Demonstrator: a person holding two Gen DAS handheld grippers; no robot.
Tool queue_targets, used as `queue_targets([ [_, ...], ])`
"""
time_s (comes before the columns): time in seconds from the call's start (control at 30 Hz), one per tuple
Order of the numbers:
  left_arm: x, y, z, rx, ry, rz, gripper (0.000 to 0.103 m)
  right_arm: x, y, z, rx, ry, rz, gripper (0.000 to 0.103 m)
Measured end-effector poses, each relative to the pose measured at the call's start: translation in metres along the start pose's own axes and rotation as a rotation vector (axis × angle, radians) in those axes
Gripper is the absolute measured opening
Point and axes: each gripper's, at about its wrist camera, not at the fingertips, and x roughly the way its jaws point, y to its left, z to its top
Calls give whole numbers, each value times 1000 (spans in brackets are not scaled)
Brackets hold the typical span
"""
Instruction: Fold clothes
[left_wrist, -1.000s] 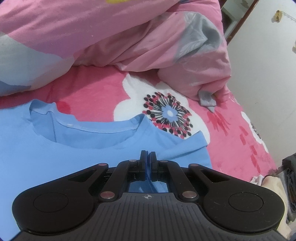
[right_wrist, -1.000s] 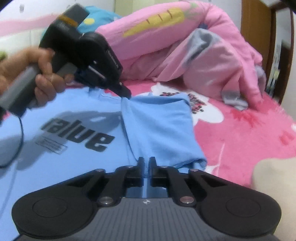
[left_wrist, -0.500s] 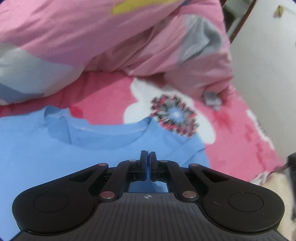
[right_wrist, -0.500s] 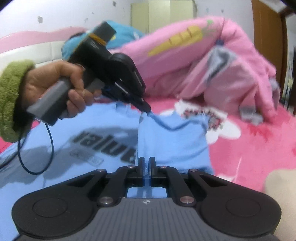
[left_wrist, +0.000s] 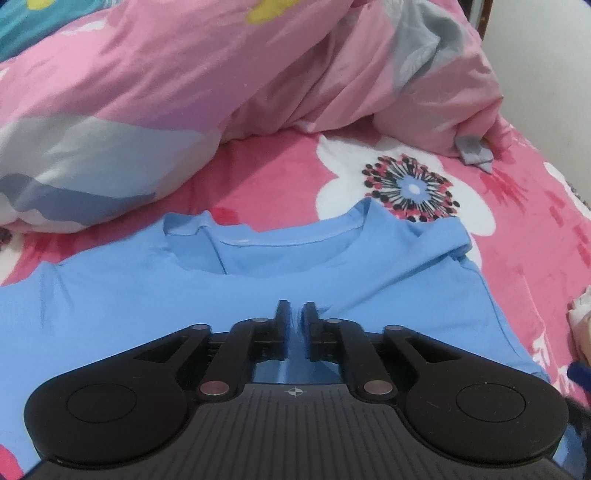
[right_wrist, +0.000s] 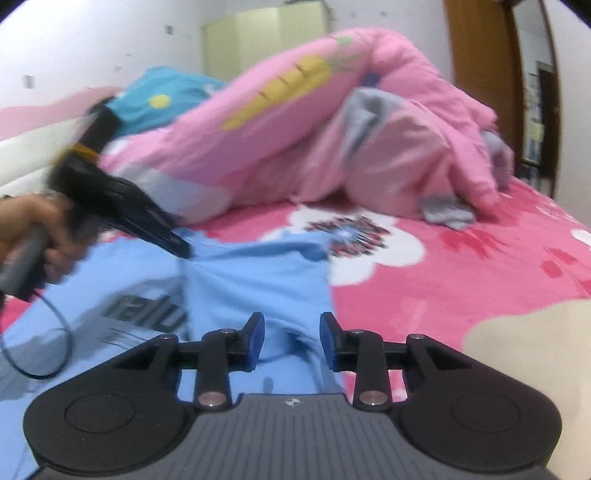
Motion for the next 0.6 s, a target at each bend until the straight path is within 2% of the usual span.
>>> queue_targets([
  [0.1, -11, -9, 8, 31, -75, 1, 24, 9, 2, -4, -30, 25, -50, 35],
  [0.13, -14, -14, 11, 42, -96, -15, 31, 12, 5, -6, -48, 34, -66, 35],
  [0.23, -13, -41, 26, 106, -113, -97, 46, 17, 8, -13, -88, 52, -84, 34],
  [0.27, -9, -53, 31, 134, -104, -129, 50, 19, 8, -14, -93, 57, -84, 31],
  [0.37, 12, -86, 46, 198, -82, -185, 52, 20, 9, -18, -108, 67, -77, 19],
  [0.47, 43, -107, 64, 207, -24, -208, 52, 24, 11, -21, -132, 82, -83, 15],
  [0.6, 80, -116, 79, 187, 70, -249, 51, 25, 11, -23, -136, 86, -89, 14],
])
